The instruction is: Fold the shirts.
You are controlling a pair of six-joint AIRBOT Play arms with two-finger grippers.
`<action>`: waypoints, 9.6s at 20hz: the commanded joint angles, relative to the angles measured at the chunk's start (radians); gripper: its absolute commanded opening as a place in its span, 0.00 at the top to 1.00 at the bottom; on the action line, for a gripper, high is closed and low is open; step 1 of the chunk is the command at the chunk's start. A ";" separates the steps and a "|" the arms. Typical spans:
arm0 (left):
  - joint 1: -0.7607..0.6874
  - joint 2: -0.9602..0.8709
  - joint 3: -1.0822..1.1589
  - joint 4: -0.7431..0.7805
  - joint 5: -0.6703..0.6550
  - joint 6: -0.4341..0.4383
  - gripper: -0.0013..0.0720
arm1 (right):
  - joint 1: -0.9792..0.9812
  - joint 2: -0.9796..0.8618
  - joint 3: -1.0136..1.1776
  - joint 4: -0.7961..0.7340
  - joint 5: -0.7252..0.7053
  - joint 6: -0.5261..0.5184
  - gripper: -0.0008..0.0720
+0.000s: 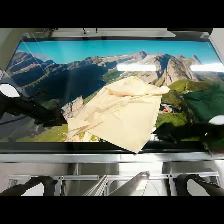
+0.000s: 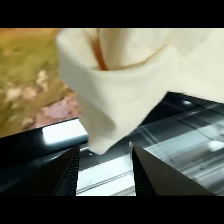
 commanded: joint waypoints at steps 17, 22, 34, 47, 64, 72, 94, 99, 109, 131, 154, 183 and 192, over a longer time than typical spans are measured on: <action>-0.378 -0.056 -0.080 0.183 0.112 -0.055 0.53 | 0.278 -0.087 -0.142 0.241 -0.383 -0.055 0.88; -0.293 -0.056 -0.078 0.229 0.143 -0.070 0.53 | 0.280 -0.087 -0.141 0.277 -0.375 -0.081 0.95; -0.336 -0.056 -0.078 0.235 0.229 -0.070 0.87 | 0.280 -0.087 -0.141 0.278 -0.365 -0.091 0.95; 0.101 -0.055 0.075 -0.503 0.034 0.042 0.94 | -0.269 -0.073 0.232 -0.105 -0.160 0.013 0.96; 0.166 -0.055 -0.237 -0.727 -0.108 0.290 0.58 | -0.001 -0.150 0.265 -0.127 -0.083 -0.006 0.96; 0.032 0.003 0.092 -0.557 0.091 0.275 0.98 | 0.000 -0.150 0.265 -0.208 -0.069 0.033 0.95; -0.844 -0.291 0.211 0.680 0.175 -0.294 0.03 | 0.000 -0.150 0.265 -0.211 -0.027 0.034 0.33; -0.864 -0.254 0.210 0.681 0.149 -0.285 0.03 | 0.000 -0.150 0.265 -0.211 -0.027 0.034 0.33; -0.924 -0.184 0.079 0.737 0.163 -0.270 0.03 | 0.000 -0.150 0.265 -0.211 -0.035 0.034 0.33; -0.462 -0.182 0.423 0.058 0.066 0.005 0.95 | 0.021 -0.172 0.207 -0.261 -0.114 0.084 0.33; 0.412 -0.182 -0.125 -0.419 -0.063 0.209 0.95 | -0.142 -0.208 0.293 -0.140 -0.026 -0.011 0.25; 0.624 -0.182 -0.185 -0.422 -0.065 0.226 0.95 | 0.000 -0.250 0.114 -0.068 -0.089 -0.077 0.95; 0.661 -0.061 -0.185 -1.398 -0.468 0.431 0.96 | -0.082 -0.002 0.384 0.259 0.195 -0.109 0.96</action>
